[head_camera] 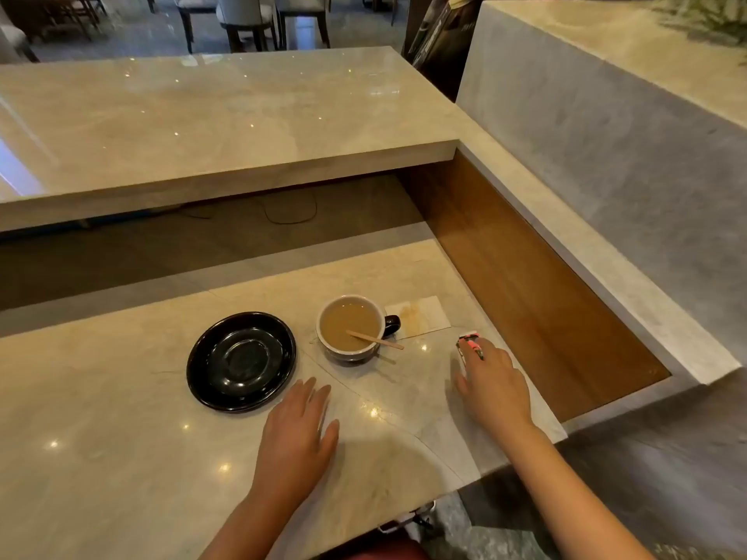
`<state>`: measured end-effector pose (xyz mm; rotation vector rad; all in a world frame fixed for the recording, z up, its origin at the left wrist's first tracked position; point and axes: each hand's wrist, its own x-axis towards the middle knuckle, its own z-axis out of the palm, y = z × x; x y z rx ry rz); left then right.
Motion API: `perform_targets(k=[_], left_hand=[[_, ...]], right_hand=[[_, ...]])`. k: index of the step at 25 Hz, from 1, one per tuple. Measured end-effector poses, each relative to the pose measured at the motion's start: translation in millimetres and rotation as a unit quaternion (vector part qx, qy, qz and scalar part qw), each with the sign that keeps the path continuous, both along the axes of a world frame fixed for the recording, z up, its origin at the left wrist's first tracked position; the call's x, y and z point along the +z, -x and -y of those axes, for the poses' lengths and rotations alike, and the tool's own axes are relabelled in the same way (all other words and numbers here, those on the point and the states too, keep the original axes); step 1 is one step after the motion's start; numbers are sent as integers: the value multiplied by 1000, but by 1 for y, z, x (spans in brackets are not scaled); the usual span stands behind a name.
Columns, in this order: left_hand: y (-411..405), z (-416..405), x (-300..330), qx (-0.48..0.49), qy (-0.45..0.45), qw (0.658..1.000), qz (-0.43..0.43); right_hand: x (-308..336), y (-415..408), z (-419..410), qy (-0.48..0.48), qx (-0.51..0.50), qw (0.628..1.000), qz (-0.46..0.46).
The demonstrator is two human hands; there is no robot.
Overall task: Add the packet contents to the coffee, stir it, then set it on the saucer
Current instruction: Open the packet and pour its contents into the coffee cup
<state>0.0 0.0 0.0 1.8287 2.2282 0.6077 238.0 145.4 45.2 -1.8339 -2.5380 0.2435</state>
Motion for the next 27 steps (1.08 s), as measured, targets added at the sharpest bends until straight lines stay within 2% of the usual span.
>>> perform_targets(k=[2,10,15,20,27], left_hand=[[-1,-5,-7,2,21,1000,-19],[3,-9,-32,23,56,996,-67],[3,-9,-33,31,52,996,-65],[2,-9,-33,30,46,996,-64],[3,-9,-35,34,51,996,-70]], right_hand=[[-4,-2,-9,-19,-26,999,-14],[-23,-9,-22,-9,-27,1000,12],[-19,-11,-34,8,-75,995,-59],[-17,-16,-43,76,-158,981,-87],[-21,-16,-35,121,-190,953,-204]])
